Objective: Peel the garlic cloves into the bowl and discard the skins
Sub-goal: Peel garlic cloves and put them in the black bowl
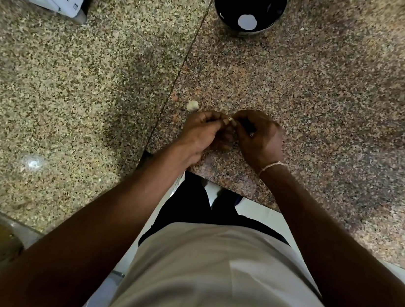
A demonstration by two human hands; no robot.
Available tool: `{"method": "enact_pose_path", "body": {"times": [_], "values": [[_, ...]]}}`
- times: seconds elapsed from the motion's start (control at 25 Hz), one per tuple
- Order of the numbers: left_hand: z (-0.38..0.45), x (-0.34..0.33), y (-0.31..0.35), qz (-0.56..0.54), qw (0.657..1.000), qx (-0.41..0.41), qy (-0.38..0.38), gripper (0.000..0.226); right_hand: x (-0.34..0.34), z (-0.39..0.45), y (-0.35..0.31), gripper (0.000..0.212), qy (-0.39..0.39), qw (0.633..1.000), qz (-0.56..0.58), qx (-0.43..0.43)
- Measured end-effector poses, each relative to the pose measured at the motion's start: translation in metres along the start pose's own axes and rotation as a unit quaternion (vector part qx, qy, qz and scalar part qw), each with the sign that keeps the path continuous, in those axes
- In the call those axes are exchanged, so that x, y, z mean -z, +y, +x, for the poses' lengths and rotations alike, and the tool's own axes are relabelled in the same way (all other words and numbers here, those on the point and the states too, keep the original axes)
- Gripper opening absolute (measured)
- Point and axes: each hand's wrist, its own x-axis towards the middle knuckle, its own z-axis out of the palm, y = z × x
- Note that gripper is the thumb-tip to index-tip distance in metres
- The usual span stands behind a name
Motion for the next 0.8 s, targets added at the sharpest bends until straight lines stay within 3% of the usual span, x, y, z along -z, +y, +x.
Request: {"method": "enact_pose_path", "body": {"times": [0.4, 0.8], "values": [[0.002, 0.015, 0.001, -0.016, 1.000, 0.004, -0.006, 0.007, -0.006, -0.001, -0.006, 0.012, -0.023, 0.999, 0.035, -0.029], [0.000, 0.017, 0.032, -0.072, 0.993, 0.089, -0.037, 0.011, -0.010, 0.004, -0.023, 0.012, 0.034, 0.995, 0.056, -0.069]]}}
